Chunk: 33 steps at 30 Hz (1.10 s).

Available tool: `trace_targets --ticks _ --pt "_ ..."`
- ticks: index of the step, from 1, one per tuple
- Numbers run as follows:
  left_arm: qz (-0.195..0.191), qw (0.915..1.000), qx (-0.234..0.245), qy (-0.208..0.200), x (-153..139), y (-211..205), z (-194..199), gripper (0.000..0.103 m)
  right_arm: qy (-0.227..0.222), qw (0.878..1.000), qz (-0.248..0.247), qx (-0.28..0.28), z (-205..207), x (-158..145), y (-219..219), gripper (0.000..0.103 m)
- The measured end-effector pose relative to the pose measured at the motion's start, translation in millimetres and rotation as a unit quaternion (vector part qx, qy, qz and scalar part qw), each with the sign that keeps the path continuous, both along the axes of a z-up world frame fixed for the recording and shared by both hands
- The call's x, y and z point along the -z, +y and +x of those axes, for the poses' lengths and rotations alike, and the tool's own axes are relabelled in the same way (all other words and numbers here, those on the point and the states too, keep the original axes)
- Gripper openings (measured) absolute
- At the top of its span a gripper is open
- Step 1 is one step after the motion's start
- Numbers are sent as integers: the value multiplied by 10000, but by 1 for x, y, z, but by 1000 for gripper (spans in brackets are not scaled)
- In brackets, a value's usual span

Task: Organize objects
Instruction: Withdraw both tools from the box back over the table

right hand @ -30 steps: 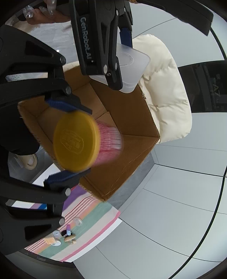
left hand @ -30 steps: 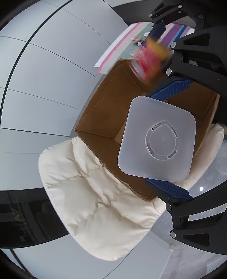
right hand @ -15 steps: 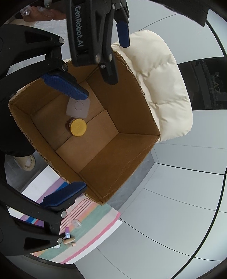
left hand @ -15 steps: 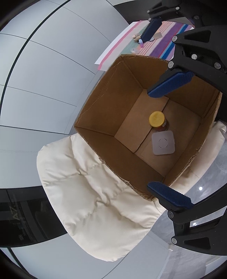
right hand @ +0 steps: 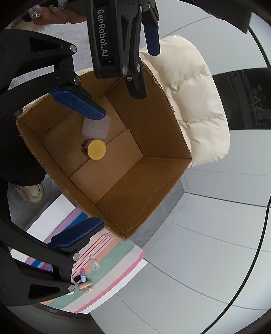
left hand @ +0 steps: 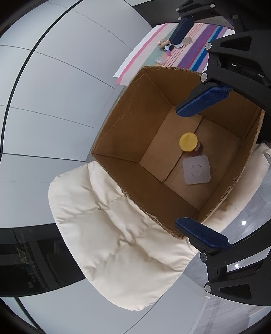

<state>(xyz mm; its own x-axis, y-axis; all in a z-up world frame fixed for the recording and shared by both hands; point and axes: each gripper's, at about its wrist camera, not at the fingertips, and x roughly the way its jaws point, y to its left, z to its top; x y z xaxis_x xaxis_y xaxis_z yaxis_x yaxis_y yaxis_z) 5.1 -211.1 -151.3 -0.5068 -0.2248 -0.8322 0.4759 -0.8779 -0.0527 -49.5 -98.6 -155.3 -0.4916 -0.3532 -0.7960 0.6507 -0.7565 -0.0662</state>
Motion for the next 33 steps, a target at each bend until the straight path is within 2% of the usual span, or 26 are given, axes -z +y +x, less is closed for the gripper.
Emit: trace_targets --ticks 5,10,18,25,33 --pt "80 9997 219 -42 5 12 -4 98 -15 9997 -49 220 -2 -3 21 96" --pt "325 9980 517 -138 13 36 -14 98 0 9983 3 579 -4 -3 53 96" --pt "159 9936 1119 -4 4 91 -35 98 -52 9923 77 1232 -6 1 118 96" --pt "141 9857 1678 -77 3 147 -60 98 -9 9824 0 1870 -4 -1 187 96" --pt "-26 9731 2300 -83 5 203 -69 98 -15 9693 -92 2456 2 -3 251 96"
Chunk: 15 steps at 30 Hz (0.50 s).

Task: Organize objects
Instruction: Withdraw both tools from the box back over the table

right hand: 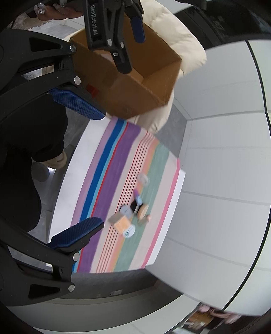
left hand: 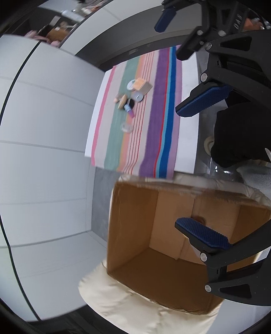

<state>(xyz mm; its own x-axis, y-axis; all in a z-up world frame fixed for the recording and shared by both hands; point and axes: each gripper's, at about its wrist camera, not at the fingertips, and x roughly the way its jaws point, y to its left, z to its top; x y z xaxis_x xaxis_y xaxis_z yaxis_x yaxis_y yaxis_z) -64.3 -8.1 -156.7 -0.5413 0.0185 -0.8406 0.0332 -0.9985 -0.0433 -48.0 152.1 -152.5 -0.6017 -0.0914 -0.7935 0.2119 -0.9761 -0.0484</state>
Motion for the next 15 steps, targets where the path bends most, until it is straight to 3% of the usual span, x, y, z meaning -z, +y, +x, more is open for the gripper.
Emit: trace_targets --ticks 15 --pt "252 9986 472 -56 2 53 -29 98 -120 9969 -4 778 10 8 76 96"
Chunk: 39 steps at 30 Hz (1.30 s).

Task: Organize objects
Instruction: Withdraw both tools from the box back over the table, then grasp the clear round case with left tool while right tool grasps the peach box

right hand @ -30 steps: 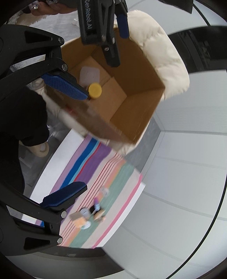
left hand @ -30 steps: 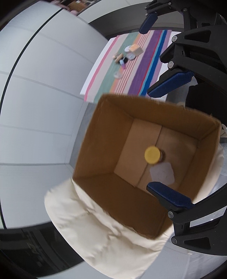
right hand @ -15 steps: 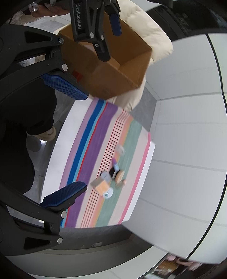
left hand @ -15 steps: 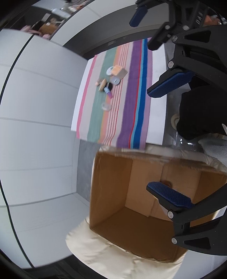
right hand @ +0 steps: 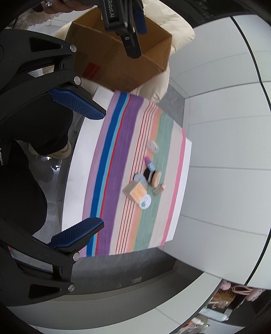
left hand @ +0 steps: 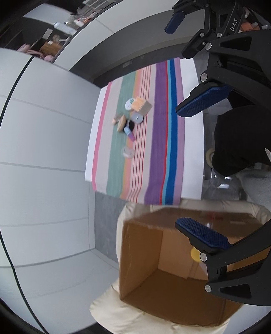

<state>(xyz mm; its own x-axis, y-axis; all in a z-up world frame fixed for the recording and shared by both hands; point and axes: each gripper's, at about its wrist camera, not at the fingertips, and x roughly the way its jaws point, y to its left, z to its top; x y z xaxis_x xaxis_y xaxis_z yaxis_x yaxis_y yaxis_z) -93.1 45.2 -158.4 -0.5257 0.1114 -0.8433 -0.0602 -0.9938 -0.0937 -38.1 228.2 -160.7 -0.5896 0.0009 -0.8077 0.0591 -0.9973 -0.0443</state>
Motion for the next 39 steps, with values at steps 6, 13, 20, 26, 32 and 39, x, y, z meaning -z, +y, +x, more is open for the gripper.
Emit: trace_targets --ticks 6,13,20,26,32,39 --pt "32 9996 287 -80 3 31 -11 98 -42 9996 -28 263 0 5 32 96" --pt "112 9989 339 -294 17 50 -34 98 -138 9992 -86 373 -10 18 58 96" --pt "-33 9982 231 -558 41 57 -60 98 -203 9991 -207 313 -31 38 68 96" --pt "-101 9962 151 -848 68 69 -91 98 -275 9994 -167 124 -65 64 67 96" --pt "-254 9950 144 -958 101 80 -134 98 -472 9988 -130 19 -115 105 67 96" --pt "-437 9926 -26 -1133 161 80 -195 98 -582 9981 -194 83 -164 151 81 96"
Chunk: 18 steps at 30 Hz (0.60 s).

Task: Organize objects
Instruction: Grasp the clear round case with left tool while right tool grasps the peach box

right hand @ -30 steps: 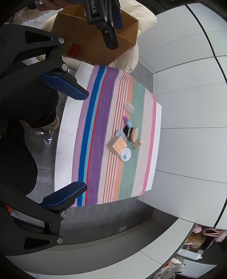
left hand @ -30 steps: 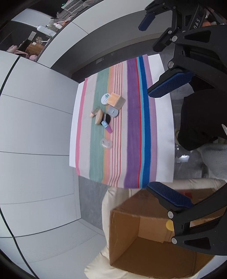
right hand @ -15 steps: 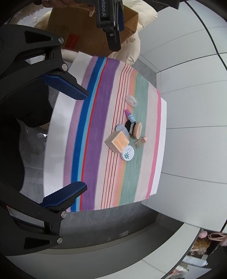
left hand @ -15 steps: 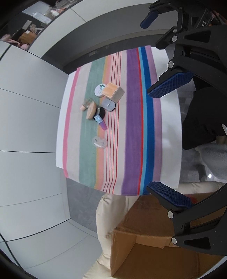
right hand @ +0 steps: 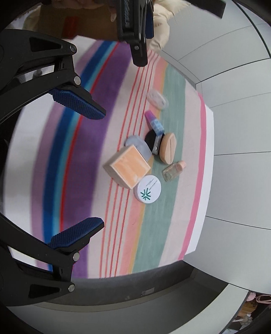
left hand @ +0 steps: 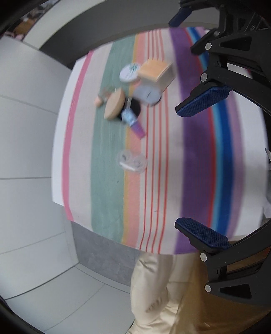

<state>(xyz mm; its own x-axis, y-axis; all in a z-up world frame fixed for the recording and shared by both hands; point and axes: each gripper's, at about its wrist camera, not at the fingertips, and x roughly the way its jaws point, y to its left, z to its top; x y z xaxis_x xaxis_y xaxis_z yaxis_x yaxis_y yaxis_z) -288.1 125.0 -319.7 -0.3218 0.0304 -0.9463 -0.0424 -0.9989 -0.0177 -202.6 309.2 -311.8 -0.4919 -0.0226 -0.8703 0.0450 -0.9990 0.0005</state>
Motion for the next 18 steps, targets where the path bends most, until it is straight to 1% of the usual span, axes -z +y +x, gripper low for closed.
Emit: trace_targets --ticks 4,7,10,11,12,13,14,15,16,17,18 --pt "33 9997 -199 -143 37 -3 -32 98 179 9994 192 -210 -21 24 -3 96" --pt "-176 9993 -165 -283 60 3 -55 98 125 9991 270 -294 -36 42 -3 96" --pt "-352 9987 -131 -353 78 8 -71 97 41 9989 373 -275 -48 56 -2 96" --pt "-395 9985 -126 -363 83 8 -76 99 46 9988 388 -301 -51 61 -3 96" --pt "-329 9990 -113 -279 85 8 -78 98 51 9986 411 -322 -54 63 -4 95" --pt "-274 9994 -87 -215 84 8 -79 97 55 9984 426 -375 -56 66 -6 90" --pt "-254 9995 -55 -171 84 9 -79 95 43 9981 439 -420 -58 69 -8 79" --pt "-208 9997 -4 -104 82 10 -79 84 8 9979 452 -465 -61 72 -10 69" --pt "-122 9999 64 -39 80 11 -78 77 -27 9977 501 -450 -62 75 -12 67" --pt "-157 9997 184 65 75 15 -77 53 -8 9979 502 -421 -63 76 -12 65" --pt "-140 9994 311 101 72 19 -75 39 21 9983 446 -369 -63 75 -12 64"
